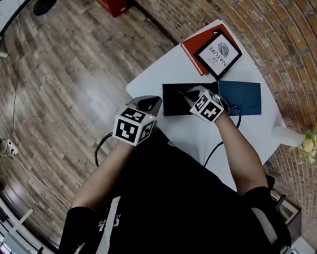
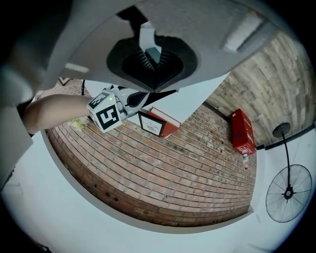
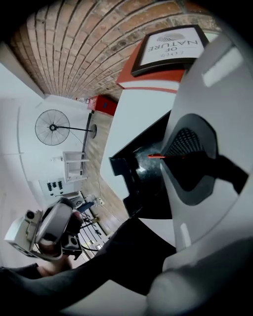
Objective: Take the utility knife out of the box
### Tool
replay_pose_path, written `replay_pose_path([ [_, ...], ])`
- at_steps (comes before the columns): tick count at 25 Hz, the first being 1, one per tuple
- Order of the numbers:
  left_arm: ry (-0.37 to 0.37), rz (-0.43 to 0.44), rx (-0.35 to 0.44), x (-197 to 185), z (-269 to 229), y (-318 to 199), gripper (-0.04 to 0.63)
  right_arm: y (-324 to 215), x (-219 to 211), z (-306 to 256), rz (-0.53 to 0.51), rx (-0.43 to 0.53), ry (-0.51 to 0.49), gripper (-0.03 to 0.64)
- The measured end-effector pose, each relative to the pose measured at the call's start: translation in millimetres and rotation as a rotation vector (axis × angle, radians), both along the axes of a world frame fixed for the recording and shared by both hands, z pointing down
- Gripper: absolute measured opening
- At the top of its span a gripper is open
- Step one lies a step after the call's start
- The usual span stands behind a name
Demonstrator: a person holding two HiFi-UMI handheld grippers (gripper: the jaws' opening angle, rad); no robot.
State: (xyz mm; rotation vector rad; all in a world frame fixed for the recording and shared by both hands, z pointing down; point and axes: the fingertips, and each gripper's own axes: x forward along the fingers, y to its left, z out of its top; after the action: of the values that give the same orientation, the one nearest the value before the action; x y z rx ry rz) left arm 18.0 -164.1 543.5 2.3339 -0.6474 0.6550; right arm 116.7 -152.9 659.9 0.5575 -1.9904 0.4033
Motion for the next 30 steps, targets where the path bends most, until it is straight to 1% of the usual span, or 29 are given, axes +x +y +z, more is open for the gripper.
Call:
replay_pose_path([
  [6,0.004,0.018,0.003,5,-2,0,0.008,-4,7,-2,0.065,-0.015,-0.012,0.011],
  [12,0.001,0.009,-0.003,0,0,-1,0.008,-11,13,-2,0.099,-0.036,-0.008,0.012],
  [16,0.001,-0.003,-0.005,-4,0,-2,0.008,-18,16,-2,0.096,-0.024,0.011,0.014],
  [21,0.002,-0.014,-0.011,-11,1,-2,0.008,-20,16,-1,0.116,-0.038,0.023,0.014],
  [30,0.004,-0.026,-0.014,-16,3,0,0.008,-18,15,4,0.102,-0.047,0.045,0.017],
])
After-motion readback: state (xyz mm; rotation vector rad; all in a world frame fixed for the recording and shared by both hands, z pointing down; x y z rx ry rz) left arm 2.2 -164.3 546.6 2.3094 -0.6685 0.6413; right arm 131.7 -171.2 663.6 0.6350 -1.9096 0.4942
